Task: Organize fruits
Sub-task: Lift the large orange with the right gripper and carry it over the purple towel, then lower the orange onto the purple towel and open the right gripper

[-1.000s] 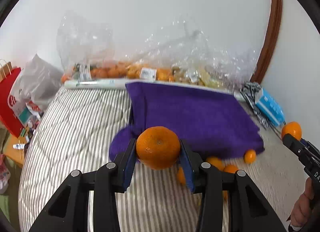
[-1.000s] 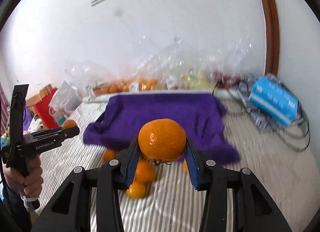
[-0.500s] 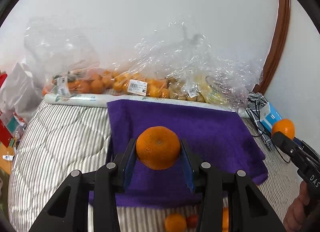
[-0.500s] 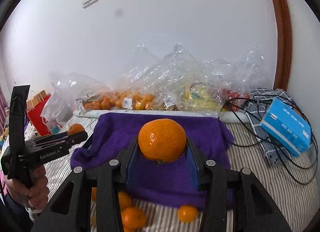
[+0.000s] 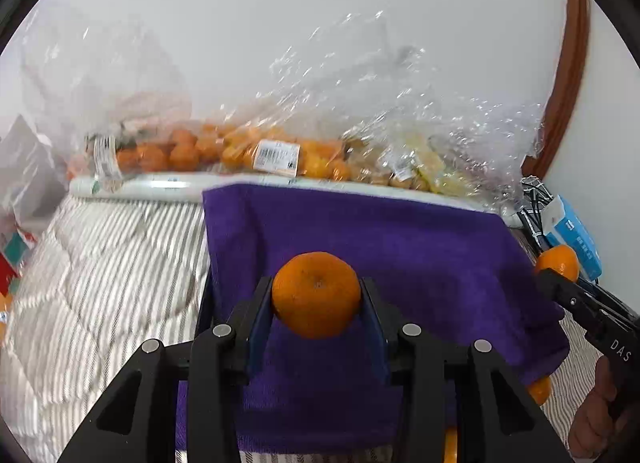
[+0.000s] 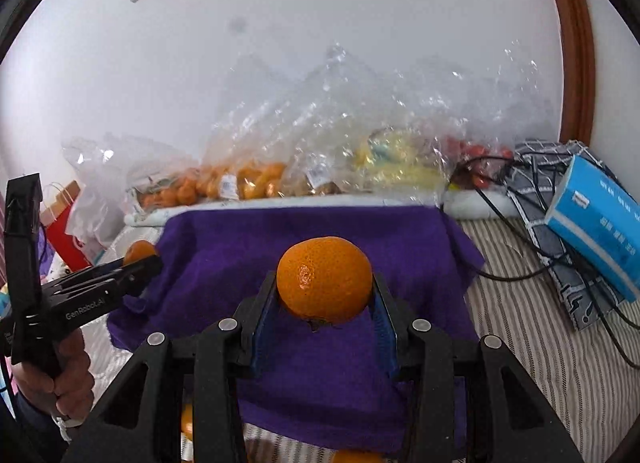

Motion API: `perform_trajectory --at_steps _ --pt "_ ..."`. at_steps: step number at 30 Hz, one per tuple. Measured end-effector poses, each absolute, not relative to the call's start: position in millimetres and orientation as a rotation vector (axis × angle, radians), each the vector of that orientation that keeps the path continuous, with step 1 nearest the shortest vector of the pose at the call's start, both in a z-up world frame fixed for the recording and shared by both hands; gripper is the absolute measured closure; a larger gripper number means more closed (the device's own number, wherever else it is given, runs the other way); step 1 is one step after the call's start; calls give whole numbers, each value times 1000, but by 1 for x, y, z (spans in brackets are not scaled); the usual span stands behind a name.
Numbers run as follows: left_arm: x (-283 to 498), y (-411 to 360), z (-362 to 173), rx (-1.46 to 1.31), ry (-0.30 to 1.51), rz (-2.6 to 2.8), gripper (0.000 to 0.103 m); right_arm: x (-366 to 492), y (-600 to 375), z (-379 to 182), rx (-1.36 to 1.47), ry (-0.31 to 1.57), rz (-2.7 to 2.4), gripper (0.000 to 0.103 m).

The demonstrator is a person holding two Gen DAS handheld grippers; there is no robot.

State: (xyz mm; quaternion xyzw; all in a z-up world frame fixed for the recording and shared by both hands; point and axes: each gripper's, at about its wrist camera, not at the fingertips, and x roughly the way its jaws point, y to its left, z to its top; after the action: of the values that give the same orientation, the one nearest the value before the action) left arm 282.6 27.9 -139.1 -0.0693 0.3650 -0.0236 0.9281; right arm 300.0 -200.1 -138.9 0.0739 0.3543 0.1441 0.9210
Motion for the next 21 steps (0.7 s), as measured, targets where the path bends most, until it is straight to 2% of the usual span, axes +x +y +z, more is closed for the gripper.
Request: perform_trajectory --at_steps 21 --pt "291 25 -170 -117 839 -40 63 312 -190 -179 124 870 301 60"
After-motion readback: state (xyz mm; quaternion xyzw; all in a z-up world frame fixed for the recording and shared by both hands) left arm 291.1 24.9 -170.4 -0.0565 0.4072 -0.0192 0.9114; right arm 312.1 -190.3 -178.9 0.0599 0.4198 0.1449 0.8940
